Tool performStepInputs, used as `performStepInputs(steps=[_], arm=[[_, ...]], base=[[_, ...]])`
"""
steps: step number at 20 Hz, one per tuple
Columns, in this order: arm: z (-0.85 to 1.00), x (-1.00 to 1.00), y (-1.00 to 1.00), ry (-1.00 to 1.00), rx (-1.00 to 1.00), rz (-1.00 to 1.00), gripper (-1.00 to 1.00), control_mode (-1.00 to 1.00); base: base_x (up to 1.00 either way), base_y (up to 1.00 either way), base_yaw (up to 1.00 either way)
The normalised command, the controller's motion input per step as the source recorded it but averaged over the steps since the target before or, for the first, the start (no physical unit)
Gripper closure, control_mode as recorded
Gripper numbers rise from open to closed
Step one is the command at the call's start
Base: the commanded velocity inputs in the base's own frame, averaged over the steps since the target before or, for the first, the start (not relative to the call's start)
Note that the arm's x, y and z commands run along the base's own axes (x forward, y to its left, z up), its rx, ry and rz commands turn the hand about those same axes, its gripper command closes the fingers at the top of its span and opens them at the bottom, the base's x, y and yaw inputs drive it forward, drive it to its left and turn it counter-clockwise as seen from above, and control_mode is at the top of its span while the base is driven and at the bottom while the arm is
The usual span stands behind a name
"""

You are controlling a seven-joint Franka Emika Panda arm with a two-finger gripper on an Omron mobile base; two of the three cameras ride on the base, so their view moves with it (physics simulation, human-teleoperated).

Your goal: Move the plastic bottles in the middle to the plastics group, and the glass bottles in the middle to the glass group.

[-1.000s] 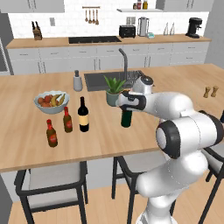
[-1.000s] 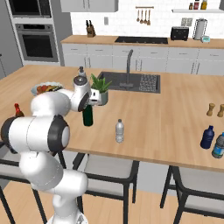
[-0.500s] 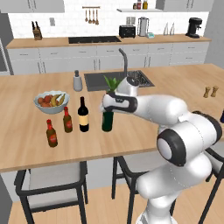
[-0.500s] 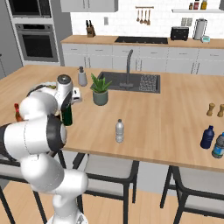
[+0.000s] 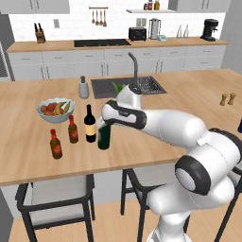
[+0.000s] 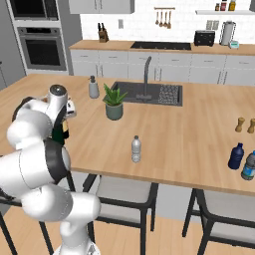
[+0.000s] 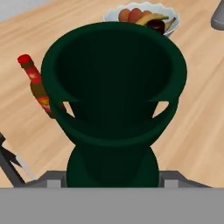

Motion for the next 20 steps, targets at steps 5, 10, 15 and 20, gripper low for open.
performStepInputs(steps=[5, 10, 15, 20], arm=[[0.0, -0.21, 0.34, 0.0, 0.0, 0.04, 1.0, -1.0], [0.0, 0.06, 0.57, 0.0, -0.02, 0.05, 1.0, -1.0], [0.0, 0.1, 0.39, 0.0, -0.03, 0.04, 1.0, -1.0], [0.0, 0.0, 0.27, -0.02, 0.0, 0.05, 1.0, -1.0]], base=[[0.0, 0.0, 0.0], [0.0, 0.0, 0.0], [0.0, 0.0, 0.0], [0.0, 0.0, 0.0]])
